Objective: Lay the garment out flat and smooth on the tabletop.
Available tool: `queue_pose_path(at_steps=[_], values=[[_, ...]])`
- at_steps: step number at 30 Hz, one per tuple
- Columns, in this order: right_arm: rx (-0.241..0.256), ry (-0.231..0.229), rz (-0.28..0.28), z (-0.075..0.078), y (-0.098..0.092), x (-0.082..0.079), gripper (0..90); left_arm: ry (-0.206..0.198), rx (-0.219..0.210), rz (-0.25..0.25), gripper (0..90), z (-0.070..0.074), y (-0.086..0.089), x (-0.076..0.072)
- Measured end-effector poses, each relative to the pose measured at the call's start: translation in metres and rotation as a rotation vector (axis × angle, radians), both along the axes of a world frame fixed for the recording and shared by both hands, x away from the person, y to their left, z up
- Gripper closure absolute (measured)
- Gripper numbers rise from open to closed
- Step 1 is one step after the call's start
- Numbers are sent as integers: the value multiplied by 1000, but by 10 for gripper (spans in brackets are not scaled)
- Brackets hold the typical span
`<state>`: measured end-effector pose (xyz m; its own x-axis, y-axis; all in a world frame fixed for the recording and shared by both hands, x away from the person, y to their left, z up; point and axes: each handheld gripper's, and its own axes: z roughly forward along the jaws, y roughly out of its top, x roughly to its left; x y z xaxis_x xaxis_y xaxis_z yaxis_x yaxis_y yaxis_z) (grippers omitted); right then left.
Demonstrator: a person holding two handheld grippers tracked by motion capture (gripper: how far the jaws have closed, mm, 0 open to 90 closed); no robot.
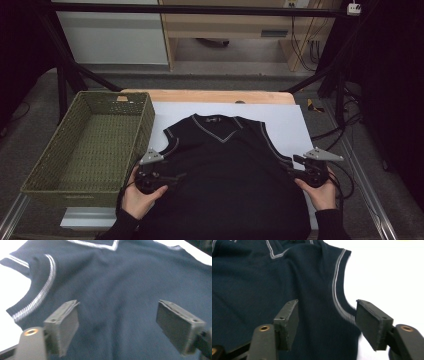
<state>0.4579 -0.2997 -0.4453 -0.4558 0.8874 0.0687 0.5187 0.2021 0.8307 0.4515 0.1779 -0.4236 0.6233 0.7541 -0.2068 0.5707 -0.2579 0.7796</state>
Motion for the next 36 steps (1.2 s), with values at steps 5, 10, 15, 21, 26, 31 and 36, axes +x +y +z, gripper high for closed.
queue_pose_path(at_steps=[5, 10, 15, 21, 26, 31, 36], values=[[19, -13, 11, 0, 4, 24, 287, -69, -4, 43, 88, 3, -2, 24], [27, -12, 6, -1, 6, 43, 256, -105, -31, 67, 54, 2, -7, 44], [26, -6, 10, -3, 11, 57, 227, -108, -34, 68, 37, 3, -10, 61], [24, 2, 0, -9, 12, 74, 224, -90, -47, 119, 33, 3, -7, 83], [27, 14, -10, -14, 14, 87, 249, -93, -25, 164, 34, 1, -4, 101], [4, 28, -12, -17, 17, 98, 259, -95, 14, 219, 59, -1, 0, 120], [-9, 39, -33, -20, 18, 108, 289, -54, 70, 279, 111, -14, 2, 138]])
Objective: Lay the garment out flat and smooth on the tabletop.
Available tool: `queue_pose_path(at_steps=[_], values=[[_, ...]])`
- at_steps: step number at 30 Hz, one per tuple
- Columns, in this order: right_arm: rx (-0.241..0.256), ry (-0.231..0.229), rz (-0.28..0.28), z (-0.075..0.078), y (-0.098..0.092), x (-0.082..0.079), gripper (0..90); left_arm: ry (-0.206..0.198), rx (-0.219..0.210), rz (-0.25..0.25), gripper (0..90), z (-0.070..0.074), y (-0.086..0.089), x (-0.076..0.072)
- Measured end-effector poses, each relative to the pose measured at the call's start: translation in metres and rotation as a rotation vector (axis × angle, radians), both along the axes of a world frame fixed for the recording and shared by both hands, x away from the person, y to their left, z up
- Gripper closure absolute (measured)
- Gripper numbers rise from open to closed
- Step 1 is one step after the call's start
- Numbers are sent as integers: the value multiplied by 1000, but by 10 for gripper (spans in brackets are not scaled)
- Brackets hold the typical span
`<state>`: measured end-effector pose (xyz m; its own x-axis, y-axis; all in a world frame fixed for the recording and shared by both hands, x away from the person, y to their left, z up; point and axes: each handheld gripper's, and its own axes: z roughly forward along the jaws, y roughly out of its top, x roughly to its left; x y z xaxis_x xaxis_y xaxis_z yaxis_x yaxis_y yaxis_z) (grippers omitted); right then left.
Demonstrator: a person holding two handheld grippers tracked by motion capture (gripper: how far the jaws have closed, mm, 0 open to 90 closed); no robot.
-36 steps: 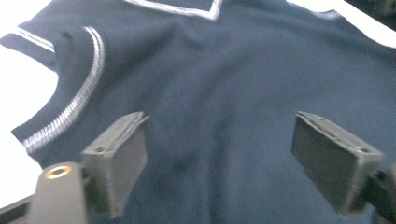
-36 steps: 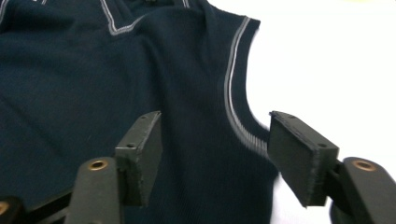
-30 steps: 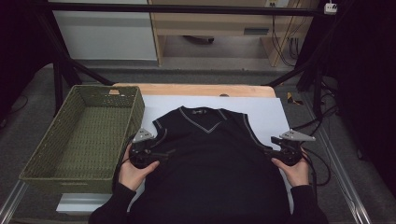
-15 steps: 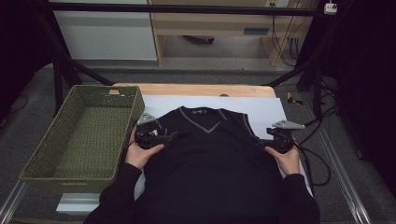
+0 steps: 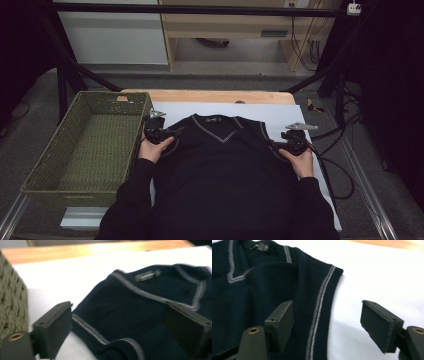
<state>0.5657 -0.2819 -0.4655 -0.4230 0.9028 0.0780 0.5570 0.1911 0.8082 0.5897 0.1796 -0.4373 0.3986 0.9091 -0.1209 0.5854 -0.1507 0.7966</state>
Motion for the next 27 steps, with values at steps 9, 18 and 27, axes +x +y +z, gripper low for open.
queue_pose_path(at_steps=[9, 18, 27], values=[[-49, 37, -25, -10, 3, 12, 365, 89, 80, 32, 240, -26, 1, 16], [-64, 74, -35, -14, 7, 19, 426, 107, 104, 74, 342, -38, 3, 23], [-69, 101, -31, -13, 12, 22, 463, 85, 107, 46, 547, -39, 1, 24]])
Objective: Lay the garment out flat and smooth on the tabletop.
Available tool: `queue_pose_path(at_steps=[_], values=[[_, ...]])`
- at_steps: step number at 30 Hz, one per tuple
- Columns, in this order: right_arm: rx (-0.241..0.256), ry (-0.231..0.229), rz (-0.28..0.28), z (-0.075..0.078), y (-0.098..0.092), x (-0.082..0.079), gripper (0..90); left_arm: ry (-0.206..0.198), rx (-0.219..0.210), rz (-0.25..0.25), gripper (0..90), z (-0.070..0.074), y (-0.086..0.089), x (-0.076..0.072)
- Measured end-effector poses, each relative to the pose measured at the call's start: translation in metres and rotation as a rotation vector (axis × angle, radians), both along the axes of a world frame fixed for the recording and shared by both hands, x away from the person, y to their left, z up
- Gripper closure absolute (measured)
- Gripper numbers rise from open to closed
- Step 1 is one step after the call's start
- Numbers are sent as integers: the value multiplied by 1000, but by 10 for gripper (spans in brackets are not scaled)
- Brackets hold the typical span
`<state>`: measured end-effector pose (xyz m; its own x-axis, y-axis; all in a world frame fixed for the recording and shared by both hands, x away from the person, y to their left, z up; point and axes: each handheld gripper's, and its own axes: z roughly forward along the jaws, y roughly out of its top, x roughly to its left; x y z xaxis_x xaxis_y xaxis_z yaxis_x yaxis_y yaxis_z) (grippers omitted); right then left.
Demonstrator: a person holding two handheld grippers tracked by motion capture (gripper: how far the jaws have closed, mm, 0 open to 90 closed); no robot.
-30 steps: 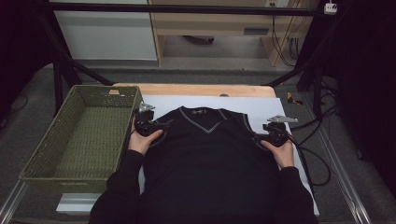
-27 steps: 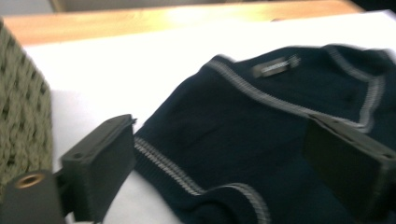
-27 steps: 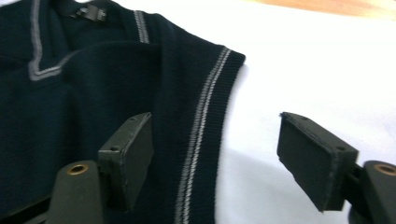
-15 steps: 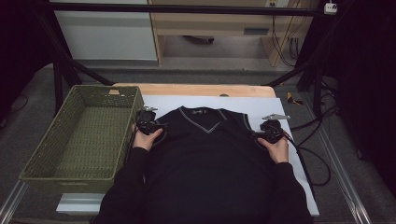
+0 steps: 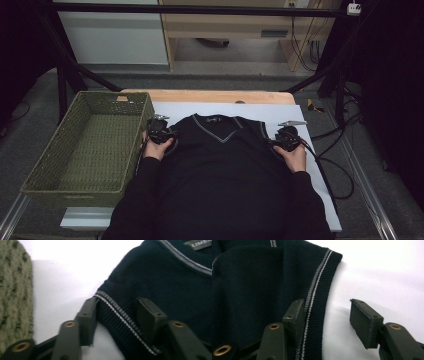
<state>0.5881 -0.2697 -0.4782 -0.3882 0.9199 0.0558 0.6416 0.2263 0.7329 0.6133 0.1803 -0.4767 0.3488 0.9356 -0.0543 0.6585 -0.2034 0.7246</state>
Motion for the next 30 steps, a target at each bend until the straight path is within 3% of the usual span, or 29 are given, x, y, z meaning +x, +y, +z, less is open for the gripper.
queue_pose_path(at_steps=[5, 7, 9, 11, 17, 21, 23, 30], values=[[-2, 12, 19, 3, 2, 0, 459, 2, -30, -20, 683, 0, -1, 0], [27, 13, 22, 3, 3, 0, 439, 3, -41, -25, 725, -1, -1, 0], [3, 16, 33, 1, 5, 1, 438, 3, -46, -25, 747, -1, -1, 0], [9, 30, 35, 0, 7, 1, 485, 0, -46, -26, 762, -1, -2, 1], [55, 84, 47, 3, 11, 1, 780, -8, -60, -34, 786, 1, -1, 0], [45, 91, 51, 5, 11, 2, 843, -42, -69, -46, 793, 7, -1, -1], [27, 55, 43, 9, 8, 0, 851, -68, -67, -54, 798, 15, -1, 0], [95, -94, -26, 40, -9, -3, 858, -171, -48, -88, 801, 61, -8, 12]])
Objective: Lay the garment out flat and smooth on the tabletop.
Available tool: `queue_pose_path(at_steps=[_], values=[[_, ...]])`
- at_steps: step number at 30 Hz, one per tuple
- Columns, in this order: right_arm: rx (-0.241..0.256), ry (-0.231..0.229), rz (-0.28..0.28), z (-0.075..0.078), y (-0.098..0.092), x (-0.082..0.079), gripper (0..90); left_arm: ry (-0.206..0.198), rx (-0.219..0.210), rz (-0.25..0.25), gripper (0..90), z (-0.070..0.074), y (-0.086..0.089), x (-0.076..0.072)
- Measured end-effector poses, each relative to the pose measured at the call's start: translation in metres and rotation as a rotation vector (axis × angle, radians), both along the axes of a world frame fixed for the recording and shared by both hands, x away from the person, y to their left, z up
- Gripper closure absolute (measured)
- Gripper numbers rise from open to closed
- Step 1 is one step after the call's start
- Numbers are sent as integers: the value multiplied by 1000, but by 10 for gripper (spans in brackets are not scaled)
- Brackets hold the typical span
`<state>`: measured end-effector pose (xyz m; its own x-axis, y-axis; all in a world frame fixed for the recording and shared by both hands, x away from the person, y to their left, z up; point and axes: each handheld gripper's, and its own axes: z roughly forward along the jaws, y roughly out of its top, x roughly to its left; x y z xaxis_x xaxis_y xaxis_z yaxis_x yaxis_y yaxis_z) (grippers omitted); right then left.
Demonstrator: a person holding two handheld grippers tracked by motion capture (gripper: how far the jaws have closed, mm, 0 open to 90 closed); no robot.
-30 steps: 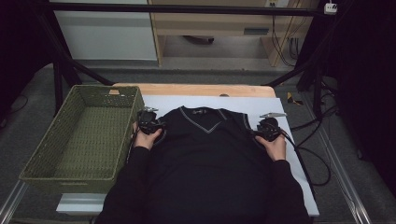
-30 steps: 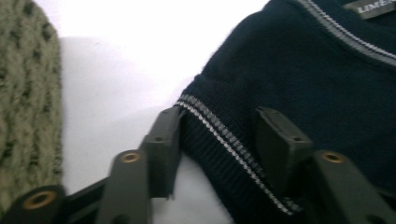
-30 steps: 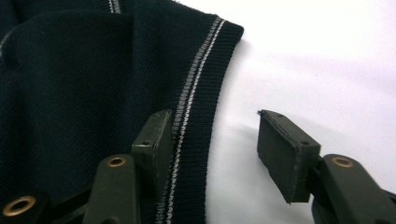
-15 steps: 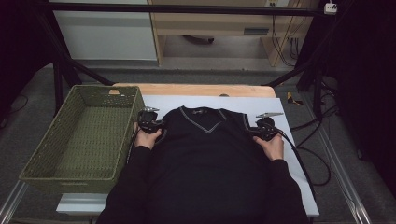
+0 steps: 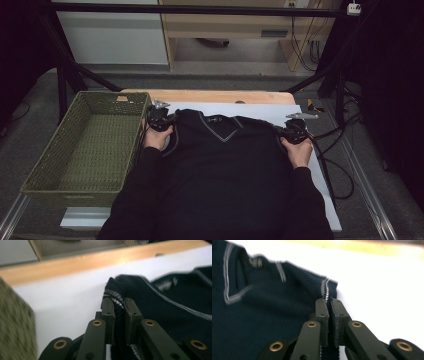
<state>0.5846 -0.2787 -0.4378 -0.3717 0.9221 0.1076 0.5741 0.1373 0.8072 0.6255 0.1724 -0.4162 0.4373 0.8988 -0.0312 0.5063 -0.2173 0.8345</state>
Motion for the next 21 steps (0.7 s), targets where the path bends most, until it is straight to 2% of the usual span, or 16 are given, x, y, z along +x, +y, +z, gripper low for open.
queue_pose_path(at_steps=[3, 5, 7, 8, 9, 10, 11, 12, 13, 14, 15, 16, 17, 19, 21], values=[[-1, -59, -3, 16, -1, 1, 859, -59, 8, -16, 801, 25, -4, 8], [5, -140, -7, 26, -1, -1, 859, -114, 5, -32, 801, 39, -5, 11], [-1, -235, -20, 33, -1, -4, 858, -184, -2, -39, 800, 45, -5, 13], [-20, -279, -34, 34, -1, -5, 856, -203, 8, -39, 796, 44, -5, 15], [-44, -307, -40, 33, 0, -6, 854, -191, 19, -25, 789, 40, -4, 16], [-61, -297, -41, 31, 1, -4, 845, -151, 14, -6, 771, 34, -4, 19], [-70, -249, -31, 26, 1, -1, 826, -97, -5, 7, 721, 27, -3, 21], [-119, -194, -51, 20, 2, 1, 775, -55, -8, 33, 612, 22, -2, 21], [-146, -173, -77, 16, 2, 1, 711, -25, -18, 58, 499, 18, -2, 19], [-108, -153, -75, 12, 0, 1, 624, -5, -50, 58, 442, 14, -1, 15], [-72, -114, -76, 9, -2, 1, 510, 12, -69, 53, 387, 12, 0, 11], [-83, -89, -83, 7, -4, 0, 464, 25, -81, 56, 330, 10, 1, 6], [-89, -74, -87, 7, -5, -3, 460, 40, -85, 45, 279, 8, 1, 0], [-46, -62, -78, 9, -10, -12, 409, 64, -97, 16, 189, 7, 0, -14], [-18, -70, -60, 12, -13, -24, 379, 67, -103, -13, 158, 6, 1, -32]])
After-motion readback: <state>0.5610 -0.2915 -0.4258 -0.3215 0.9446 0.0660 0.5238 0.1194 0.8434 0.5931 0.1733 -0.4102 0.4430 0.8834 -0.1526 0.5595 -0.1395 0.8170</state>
